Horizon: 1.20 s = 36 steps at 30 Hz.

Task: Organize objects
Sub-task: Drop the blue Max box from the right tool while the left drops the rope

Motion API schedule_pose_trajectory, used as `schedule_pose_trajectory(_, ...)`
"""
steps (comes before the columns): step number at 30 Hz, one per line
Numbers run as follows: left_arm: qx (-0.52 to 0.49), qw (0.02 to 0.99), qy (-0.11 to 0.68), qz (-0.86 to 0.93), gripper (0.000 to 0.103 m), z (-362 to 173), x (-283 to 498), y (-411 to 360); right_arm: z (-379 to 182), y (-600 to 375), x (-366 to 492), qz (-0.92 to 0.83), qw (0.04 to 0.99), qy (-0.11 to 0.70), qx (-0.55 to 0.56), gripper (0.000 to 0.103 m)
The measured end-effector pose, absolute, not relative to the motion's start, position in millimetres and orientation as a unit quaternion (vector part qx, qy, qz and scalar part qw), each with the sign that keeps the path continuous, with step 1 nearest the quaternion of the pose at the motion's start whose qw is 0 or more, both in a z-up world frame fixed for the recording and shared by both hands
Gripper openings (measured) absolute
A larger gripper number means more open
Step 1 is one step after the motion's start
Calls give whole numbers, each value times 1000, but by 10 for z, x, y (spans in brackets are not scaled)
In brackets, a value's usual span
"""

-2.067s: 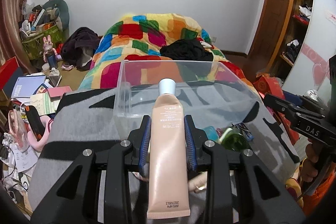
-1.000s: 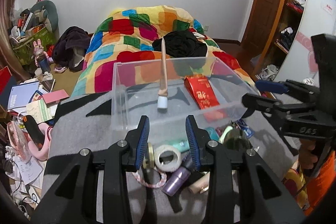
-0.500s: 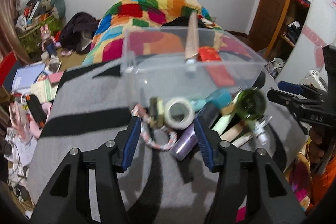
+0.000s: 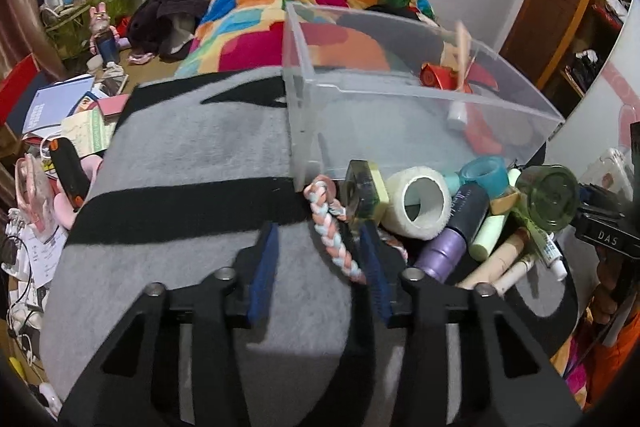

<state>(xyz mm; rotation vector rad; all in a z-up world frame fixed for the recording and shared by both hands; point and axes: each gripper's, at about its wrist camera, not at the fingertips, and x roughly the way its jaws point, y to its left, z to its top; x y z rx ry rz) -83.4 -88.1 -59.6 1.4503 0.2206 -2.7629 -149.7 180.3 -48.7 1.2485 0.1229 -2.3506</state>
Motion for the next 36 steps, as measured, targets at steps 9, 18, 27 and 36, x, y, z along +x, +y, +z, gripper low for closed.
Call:
schedule_pose_trajectory(9,440,39,60,-895,5,-621,-788,-900,-497,1754,-1437,-864,233,65,441,25)
schedule_pose_trajectory(18,395,55,57,-915,5,-321,-516,-925,-325,1876,-1294,-875,240,44,417,25)
schedule_pose_trajectory(27,337,32,65,-939,5,130,-551,-812,139,1866,-1176,-898,254,33,358,25)
schedule_pose_trajectory(36,329,21,64,-942,5,289,-977,-774,330,1641,-1452,-901,265,43,340,25)
